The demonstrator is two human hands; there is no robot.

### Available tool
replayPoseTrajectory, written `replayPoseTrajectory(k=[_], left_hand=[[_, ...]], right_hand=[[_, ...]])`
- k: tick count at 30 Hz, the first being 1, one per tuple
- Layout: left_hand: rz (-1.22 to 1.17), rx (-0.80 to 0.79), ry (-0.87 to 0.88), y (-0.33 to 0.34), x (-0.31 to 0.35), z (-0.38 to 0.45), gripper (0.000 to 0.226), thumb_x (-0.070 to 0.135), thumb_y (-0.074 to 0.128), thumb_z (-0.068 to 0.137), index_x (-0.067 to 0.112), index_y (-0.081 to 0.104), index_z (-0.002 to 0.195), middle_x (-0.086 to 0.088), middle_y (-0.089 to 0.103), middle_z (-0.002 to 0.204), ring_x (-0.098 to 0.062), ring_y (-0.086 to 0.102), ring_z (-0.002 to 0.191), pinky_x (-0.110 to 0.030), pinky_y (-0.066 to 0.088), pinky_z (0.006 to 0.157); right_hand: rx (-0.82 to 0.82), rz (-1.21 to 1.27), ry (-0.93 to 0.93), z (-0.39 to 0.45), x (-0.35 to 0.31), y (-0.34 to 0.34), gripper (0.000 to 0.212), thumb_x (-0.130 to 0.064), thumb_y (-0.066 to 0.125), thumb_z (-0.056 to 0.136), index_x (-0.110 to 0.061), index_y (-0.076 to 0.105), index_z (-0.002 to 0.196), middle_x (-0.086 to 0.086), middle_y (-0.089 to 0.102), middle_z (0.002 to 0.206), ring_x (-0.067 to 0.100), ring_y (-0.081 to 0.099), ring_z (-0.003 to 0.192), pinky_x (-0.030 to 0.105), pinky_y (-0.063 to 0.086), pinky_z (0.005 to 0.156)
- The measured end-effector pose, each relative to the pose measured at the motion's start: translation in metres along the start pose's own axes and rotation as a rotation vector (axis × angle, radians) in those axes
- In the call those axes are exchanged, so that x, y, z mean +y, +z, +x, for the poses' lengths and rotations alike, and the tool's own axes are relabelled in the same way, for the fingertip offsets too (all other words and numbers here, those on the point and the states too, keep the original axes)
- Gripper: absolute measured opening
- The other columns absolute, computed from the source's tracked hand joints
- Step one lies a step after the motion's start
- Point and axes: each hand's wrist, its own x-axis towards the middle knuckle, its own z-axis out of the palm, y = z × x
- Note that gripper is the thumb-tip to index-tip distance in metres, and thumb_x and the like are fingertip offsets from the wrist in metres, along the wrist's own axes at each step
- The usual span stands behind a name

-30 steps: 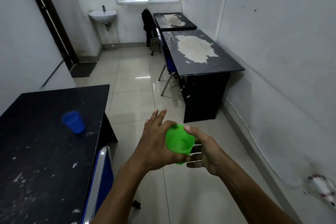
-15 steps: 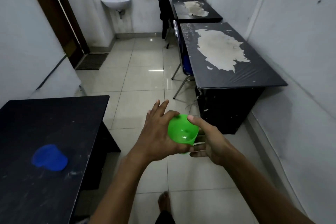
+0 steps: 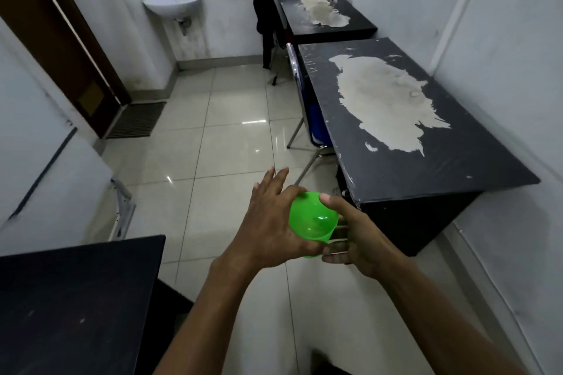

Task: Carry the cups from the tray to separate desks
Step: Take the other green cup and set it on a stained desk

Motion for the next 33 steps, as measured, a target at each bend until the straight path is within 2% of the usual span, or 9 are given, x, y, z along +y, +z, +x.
replayPoseTrajectory(k=[6, 11, 14, 16, 20, 25, 33], left_hand=[[0.024, -0.01, 0.014, -0.004, -0.039, 0.104, 0.092, 0.053, 0.085, 0.055, 0.022, 0.047, 0.133, -0.006, 0.014, 0.161, -0.017, -0.005, 0.149, -0.049, 0.011, 0.12], [0.011, -0.021, 0.017, -0.009, -0.065, 0.206, 0.092, 0.053, 0.085, 0.052, 0.022, 0.049, 0.131, -0.007, 0.014, 0.161, -0.016, -0.006, 0.149, -0.05, 0.011, 0.12], [0.009, -0.023, 0.022, -0.01, -0.074, 0.267, 0.092, 0.054, 0.083, 0.049, 0.022, 0.051, 0.129, -0.007, 0.015, 0.161, -0.017, -0.004, 0.149, -0.053, 0.014, 0.119], [-0.001, -0.028, 0.036, -0.011, -0.078, 0.302, 0.091, 0.056, 0.081, 0.048, 0.022, 0.052, 0.128, -0.007, 0.015, 0.161, -0.018, -0.003, 0.149, -0.053, 0.015, 0.118], [-0.003, -0.053, 0.035, -0.009, -0.087, 0.368, 0.091, 0.055, 0.082, 0.047, 0.024, 0.053, 0.127, -0.007, 0.016, 0.161, -0.019, -0.002, 0.149, -0.055, 0.016, 0.118], [-0.007, -0.109, 0.084, 0.0, -0.098, 0.438, 0.091, 0.056, 0.078, 0.046, 0.024, 0.052, 0.128, -0.006, 0.018, 0.16, -0.02, -0.001, 0.149, -0.055, 0.018, 0.117], [0.017, -0.245, 0.217, 0.011, -0.119, 0.542, 0.092, 0.059, 0.076, 0.047, 0.024, 0.052, 0.129, -0.003, 0.014, 0.162, -0.018, -0.004, 0.149, -0.052, 0.015, 0.119]], right_hand=[[0.018, 0.0, -0.023, 0.094, -0.053, -0.011, 0.073, -0.067, 0.071, 0.055, -0.01, 0.07, 0.101, 0.015, 0.074, 0.093, 0.03, 0.072, 0.078, 0.048, 0.056, 0.084], [0.043, 0.033, 0.0, 0.18, -0.103, -0.029, 0.071, -0.067, 0.071, 0.055, -0.012, 0.07, 0.1, 0.015, 0.073, 0.096, 0.035, 0.072, 0.088, 0.05, 0.057, 0.086], [0.033, 0.044, 0.029, 0.227, -0.136, -0.043, 0.078, -0.07, 0.072, 0.047, -0.014, 0.07, 0.101, 0.014, 0.073, 0.1, 0.033, 0.072, 0.087, 0.045, 0.057, 0.082], [0.027, 0.051, 0.034, 0.251, -0.155, -0.052, 0.077, -0.069, 0.072, 0.048, -0.013, 0.07, 0.1, 0.015, 0.073, 0.099, 0.033, 0.072, 0.086, 0.045, 0.056, 0.084], [0.059, 0.077, 0.033, 0.3, -0.186, -0.073, 0.073, -0.068, 0.07, 0.056, -0.013, 0.071, 0.102, 0.014, 0.072, 0.1, 0.03, 0.071, 0.08, 0.039, 0.055, 0.073], [0.113, 0.1, 0.061, 0.347, -0.213, -0.095, 0.075, -0.07, 0.07, 0.053, -0.011, 0.072, 0.1, 0.012, 0.074, 0.093, 0.027, 0.071, 0.081, 0.045, 0.054, 0.082], [0.237, 0.255, 0.072, 0.411, -0.243, -0.116, 0.068, -0.068, 0.074, 0.052, -0.01, 0.072, 0.089, 0.009, 0.069, 0.078, 0.026, 0.065, 0.07, 0.038, 0.051, 0.07]])
